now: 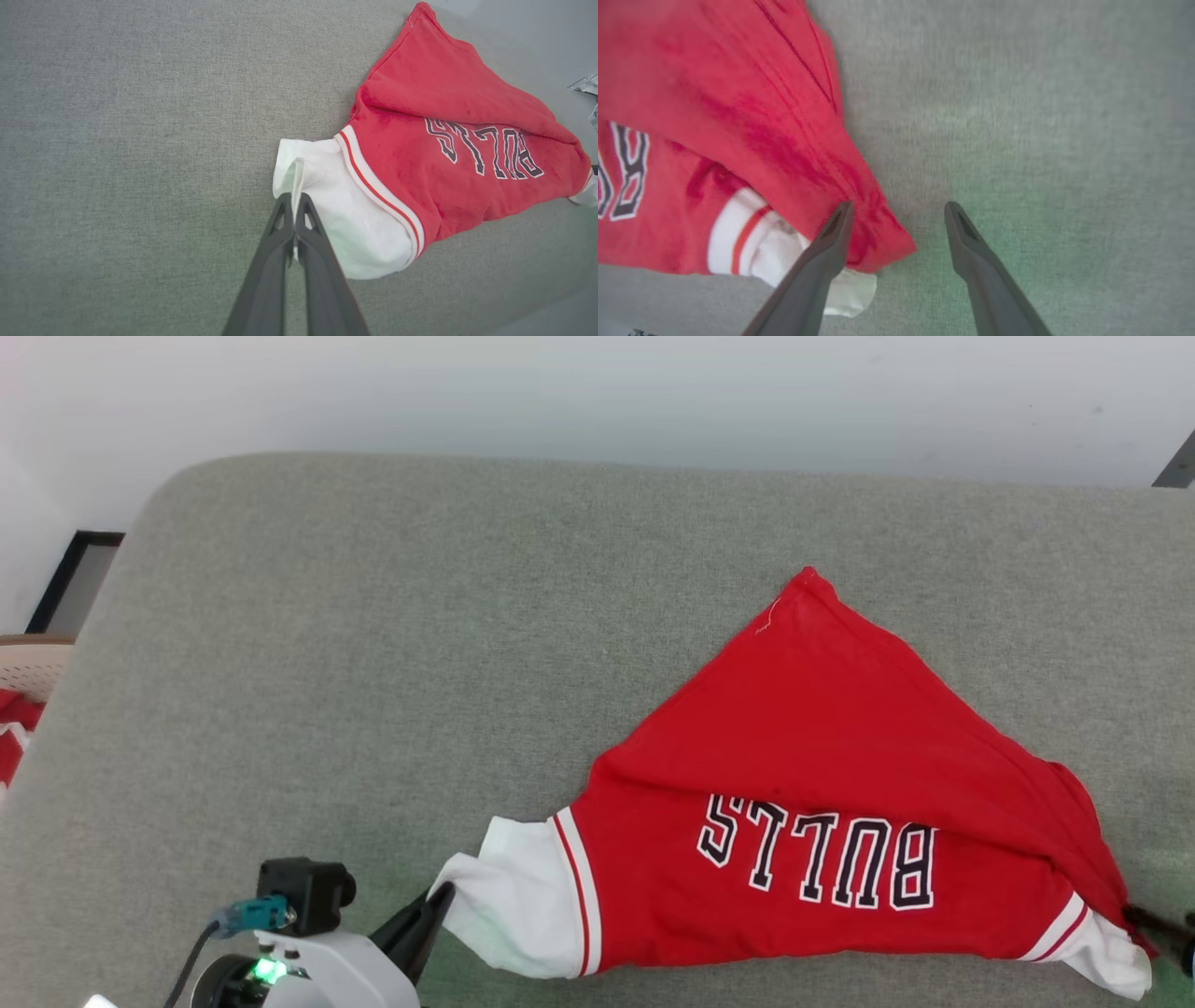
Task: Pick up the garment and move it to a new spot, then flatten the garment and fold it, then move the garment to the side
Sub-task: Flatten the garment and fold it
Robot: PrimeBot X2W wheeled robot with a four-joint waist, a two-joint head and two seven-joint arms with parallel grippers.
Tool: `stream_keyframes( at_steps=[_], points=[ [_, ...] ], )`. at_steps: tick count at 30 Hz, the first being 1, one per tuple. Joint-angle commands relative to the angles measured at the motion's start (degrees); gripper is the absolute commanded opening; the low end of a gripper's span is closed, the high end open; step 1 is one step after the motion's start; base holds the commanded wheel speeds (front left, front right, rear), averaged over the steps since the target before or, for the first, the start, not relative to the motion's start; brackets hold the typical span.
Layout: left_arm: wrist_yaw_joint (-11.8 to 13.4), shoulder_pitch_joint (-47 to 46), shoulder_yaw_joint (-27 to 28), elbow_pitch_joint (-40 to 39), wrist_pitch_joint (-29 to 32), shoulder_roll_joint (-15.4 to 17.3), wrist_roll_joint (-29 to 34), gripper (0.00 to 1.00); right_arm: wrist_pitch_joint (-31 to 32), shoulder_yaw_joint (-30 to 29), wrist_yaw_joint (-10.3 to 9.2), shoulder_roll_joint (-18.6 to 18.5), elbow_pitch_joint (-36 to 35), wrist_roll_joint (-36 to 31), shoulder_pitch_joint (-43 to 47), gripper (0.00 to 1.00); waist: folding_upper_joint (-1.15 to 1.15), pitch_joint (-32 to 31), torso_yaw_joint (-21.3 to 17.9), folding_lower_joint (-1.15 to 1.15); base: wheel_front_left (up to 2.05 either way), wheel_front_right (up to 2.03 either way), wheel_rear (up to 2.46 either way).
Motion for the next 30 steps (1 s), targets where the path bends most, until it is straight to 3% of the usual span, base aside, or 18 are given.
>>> stream_keyframes(
  at_steps=[1,7,13,23,30],
  points=[
    [-0.2,0.5,-0.1,0.0,-0.2,-0.1,-0.2,0.00,0.4,-0.1,-0.04,-0.6,-2.2,0.7,-0.6,1.00,0.00,-0.4,0.2,0.00,0.00,0.00,0.00],
    [-0.4,0.1,-0.7,-0.3,0.2,-0.5,0.3,0.00,0.0,1.1,-0.02,-1.9,-9.7,1.2,-3.9,1.00,0.00,-0.7,1.4,0.00,0.00,0.00,0.00],
    [-1.7,-2.1,-1.8,-0.3,0.9,-2.2,1.2,0.00,-6.5,7.0,-0.02,-3.3,-12.7,-1.5,-12.2,1.00,0.00,0.4,4.4,0.00,0.00,0.00,0.00],
    [-4.6,-7.2,-3.9,2.1,1.8,-6.8,2.9,0.00,-20.2,24.0,-0.03,-8.7,3.0,-3.8,-30.8,1.00,0.00,5.0,11.8,0.00,0.00,0.00,0.00],
    [-6.4,-9.7,-5.2,4.5,1.6,-10.1,3.6,0.00,-18.4,35.6,-0.03,-11.1,14.9,0.8,-40.2,1.00,0.00,8.2,16.0,0.00,0.00,0.00,0.00]
  ],
)
